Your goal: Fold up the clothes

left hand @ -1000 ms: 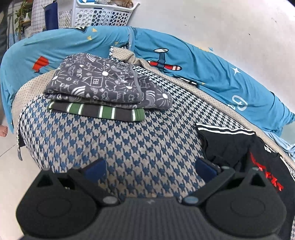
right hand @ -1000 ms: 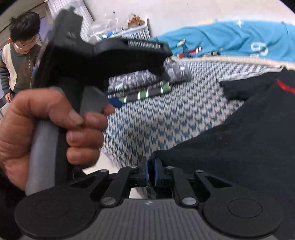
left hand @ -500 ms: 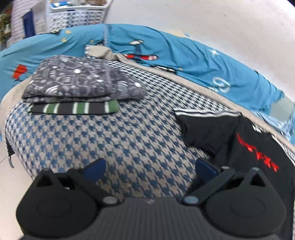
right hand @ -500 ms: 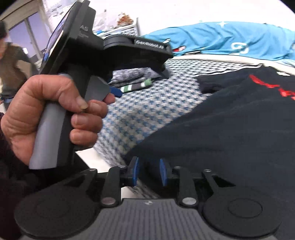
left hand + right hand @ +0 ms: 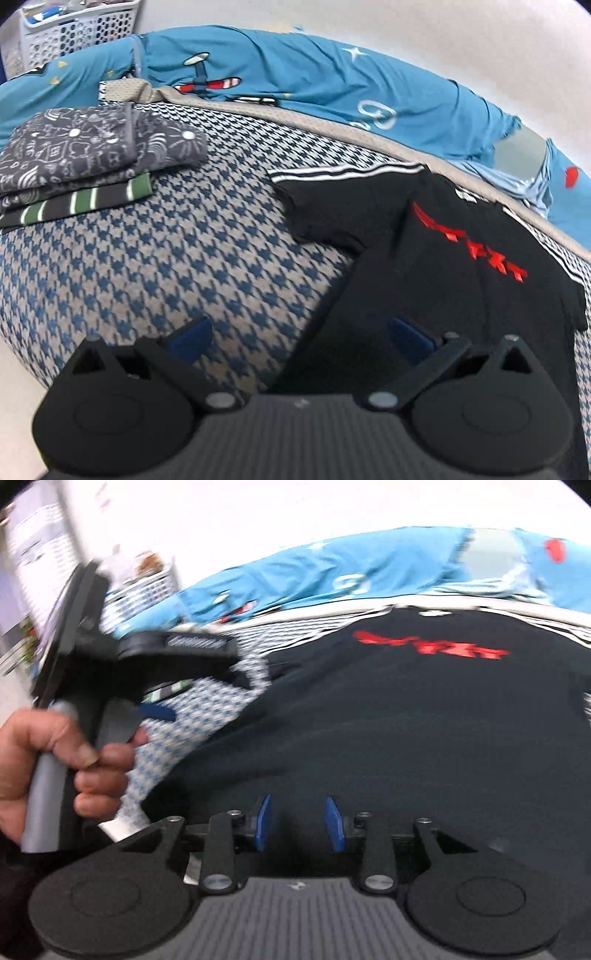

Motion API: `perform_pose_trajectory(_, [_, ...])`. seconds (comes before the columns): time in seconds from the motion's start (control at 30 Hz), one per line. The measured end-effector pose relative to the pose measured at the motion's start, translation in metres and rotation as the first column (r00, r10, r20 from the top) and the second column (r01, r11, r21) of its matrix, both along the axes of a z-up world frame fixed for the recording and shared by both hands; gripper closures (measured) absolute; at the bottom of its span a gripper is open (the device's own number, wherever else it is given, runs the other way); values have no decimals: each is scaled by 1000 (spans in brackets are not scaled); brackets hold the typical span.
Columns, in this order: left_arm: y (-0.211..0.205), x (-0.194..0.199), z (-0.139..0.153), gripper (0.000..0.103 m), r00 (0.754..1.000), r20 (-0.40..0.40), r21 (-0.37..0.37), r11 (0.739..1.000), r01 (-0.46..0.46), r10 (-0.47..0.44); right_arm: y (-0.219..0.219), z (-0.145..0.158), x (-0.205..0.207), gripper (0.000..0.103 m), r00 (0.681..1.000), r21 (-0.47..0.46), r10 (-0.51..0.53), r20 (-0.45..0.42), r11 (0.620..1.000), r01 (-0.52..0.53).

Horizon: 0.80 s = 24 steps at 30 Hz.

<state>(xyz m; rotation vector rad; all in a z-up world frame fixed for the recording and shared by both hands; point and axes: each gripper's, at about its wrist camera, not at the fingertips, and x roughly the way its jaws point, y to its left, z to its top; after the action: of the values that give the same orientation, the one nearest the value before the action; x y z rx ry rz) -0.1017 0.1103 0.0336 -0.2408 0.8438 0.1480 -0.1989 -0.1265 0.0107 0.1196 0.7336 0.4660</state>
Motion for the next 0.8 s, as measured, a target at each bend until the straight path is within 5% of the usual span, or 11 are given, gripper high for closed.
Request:
perform_pose_trajectory(0.3, [-15, 7, -8, 0, 999, -46, 57, 998, 8, -5, -73, 9, -21, 69, 966, -54, -258, 16, 965, 258])
perform_pose_trajectory(0.57, [-17, 9, -12, 0, 998, -54, 36, 999, -8, 10, -122, 13, -34, 69, 858, -125, -509, 74, 848, 514])
perform_pose_trajectory(0.8, [-14, 10, -16, 0, 998, -60, 4, 1000, -23, 24, -142, -1, -30, 69, 829, -119, -559, -16, 825, 553])
